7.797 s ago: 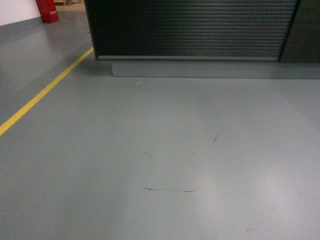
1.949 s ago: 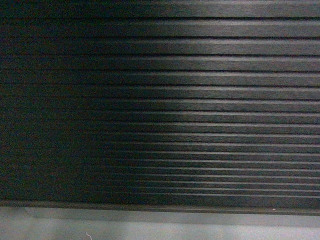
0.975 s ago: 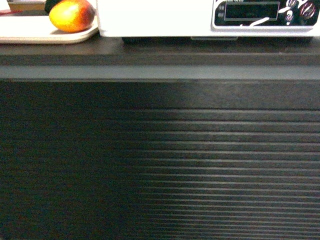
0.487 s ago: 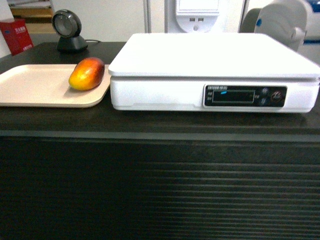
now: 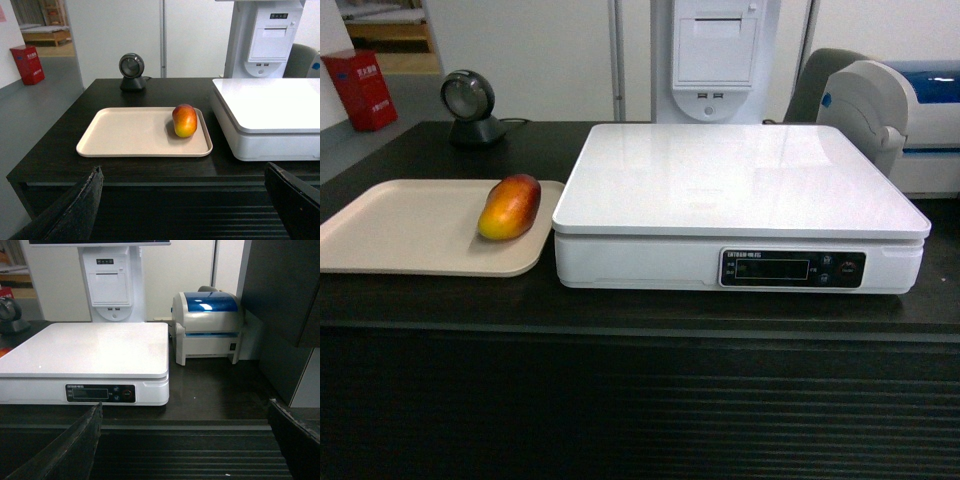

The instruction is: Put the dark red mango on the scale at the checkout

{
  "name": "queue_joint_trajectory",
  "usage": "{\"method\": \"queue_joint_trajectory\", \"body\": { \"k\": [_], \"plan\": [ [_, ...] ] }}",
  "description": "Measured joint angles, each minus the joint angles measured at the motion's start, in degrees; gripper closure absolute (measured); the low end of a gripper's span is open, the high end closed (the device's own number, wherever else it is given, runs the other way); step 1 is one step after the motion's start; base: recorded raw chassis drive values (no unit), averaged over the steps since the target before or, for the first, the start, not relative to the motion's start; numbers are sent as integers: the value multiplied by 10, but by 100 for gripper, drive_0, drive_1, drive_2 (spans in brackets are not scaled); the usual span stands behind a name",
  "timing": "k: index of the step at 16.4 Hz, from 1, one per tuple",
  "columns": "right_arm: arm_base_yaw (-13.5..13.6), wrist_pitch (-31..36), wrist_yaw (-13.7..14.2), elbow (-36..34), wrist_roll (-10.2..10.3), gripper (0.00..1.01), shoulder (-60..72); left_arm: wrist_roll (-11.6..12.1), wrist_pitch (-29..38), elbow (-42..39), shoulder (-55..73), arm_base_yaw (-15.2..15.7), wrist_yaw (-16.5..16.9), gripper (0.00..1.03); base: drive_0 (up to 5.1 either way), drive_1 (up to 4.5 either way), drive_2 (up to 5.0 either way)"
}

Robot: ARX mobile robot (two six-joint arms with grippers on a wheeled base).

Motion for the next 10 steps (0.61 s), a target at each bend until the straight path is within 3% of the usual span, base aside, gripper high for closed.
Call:
{"method": "queue_joint_trajectory", "body": {
  "k": [10],
  "plan": [
    [0,0,0,0,0,3,0,0,0,0,0,0,0,5,0,0,0]
  ]
}}
